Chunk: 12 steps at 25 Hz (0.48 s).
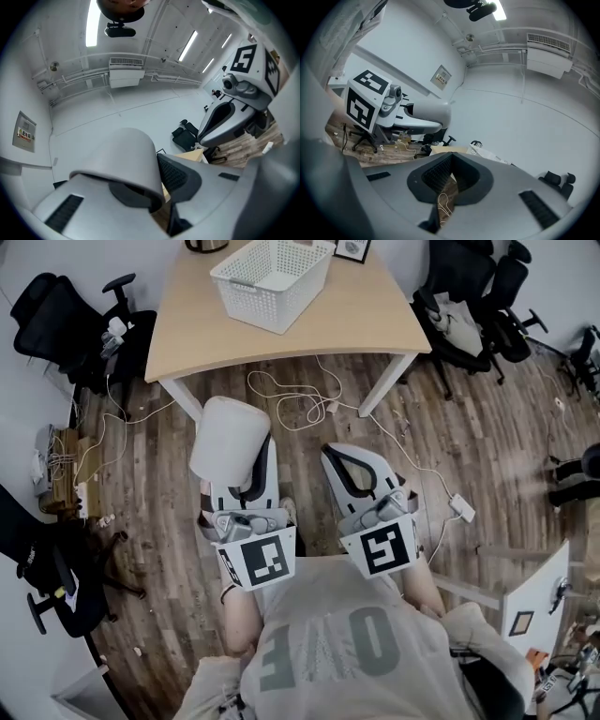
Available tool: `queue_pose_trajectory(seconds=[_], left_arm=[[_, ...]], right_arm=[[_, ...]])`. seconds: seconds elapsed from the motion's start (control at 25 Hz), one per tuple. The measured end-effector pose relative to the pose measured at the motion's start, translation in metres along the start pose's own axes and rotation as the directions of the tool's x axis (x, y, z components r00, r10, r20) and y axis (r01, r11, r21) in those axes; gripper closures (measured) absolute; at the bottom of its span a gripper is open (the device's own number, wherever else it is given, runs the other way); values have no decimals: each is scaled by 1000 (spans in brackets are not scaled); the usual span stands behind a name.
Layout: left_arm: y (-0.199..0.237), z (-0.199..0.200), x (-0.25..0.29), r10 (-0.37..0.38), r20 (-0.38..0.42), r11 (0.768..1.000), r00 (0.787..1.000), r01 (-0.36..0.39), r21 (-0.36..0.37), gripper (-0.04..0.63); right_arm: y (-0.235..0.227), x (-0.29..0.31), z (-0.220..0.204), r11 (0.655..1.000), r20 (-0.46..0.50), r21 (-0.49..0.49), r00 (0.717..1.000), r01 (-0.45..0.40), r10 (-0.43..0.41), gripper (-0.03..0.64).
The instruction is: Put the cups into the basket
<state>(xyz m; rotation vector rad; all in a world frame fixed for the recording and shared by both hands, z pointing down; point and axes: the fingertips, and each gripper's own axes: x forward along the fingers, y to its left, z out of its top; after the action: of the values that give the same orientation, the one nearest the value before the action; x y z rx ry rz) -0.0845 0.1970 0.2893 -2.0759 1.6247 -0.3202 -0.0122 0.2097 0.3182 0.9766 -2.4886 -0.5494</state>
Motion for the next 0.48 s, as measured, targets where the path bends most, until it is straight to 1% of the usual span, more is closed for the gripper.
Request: queue_pose_trajectory(seconds=[0.12,0.28,0.36,0.48], left_arm=[[34,-13,38,19,28,1000,999,-19,-8,538],[72,-31,83,27,13,999,1000,-28,22,538],[86,-35,101,29,21,999,999,-30,14,538],[94,-41,120,20,12,1000,1000,-20,2,538]], right_arm=[[-23,45,3,1000,2,-17,1000,11,-11,618],[-51,93,5,998,12,-24,999,50,-50,618],[-62,107,9,998,26,-7,998,60,-59,618],[-79,117,6,996,35,52,997,67,-69,618]])
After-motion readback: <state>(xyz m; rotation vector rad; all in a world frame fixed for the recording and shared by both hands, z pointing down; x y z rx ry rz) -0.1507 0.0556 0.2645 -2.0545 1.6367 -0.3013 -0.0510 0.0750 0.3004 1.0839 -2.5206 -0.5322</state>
